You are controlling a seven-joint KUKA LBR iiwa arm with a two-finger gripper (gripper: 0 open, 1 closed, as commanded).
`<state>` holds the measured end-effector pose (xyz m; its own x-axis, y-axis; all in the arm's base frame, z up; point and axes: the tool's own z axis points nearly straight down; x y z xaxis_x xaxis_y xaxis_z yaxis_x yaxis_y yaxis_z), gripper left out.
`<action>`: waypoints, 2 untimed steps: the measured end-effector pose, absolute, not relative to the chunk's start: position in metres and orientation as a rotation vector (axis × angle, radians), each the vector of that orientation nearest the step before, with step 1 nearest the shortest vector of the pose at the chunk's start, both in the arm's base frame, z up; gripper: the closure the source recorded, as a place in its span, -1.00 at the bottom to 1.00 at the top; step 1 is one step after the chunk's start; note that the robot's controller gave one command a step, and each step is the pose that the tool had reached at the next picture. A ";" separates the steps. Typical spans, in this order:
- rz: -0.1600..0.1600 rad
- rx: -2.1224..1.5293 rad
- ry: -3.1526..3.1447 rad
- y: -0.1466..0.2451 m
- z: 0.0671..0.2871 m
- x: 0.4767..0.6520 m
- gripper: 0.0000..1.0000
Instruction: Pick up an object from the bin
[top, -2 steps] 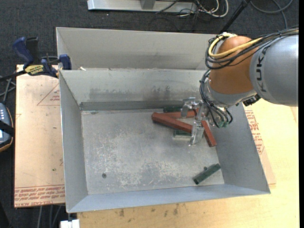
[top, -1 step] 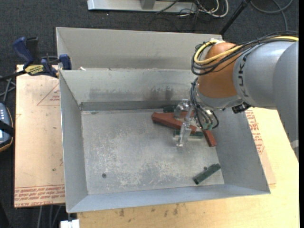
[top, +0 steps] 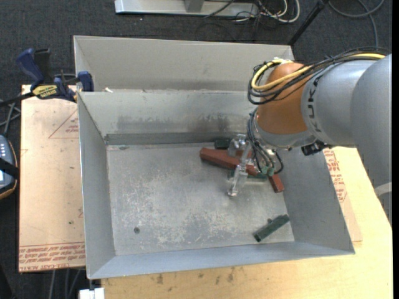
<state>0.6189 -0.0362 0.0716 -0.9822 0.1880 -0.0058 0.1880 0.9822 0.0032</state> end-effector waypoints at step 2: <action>0.001 0.345 3.120 -0.029 0.080 0.618 -1.00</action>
Offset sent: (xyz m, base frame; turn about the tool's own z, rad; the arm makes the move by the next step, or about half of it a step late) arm 0.0000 0.0000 0.0000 0.0000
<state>0.6183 -0.0286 0.0800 -0.9758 0.2185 -0.0027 0.2185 0.9758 0.0011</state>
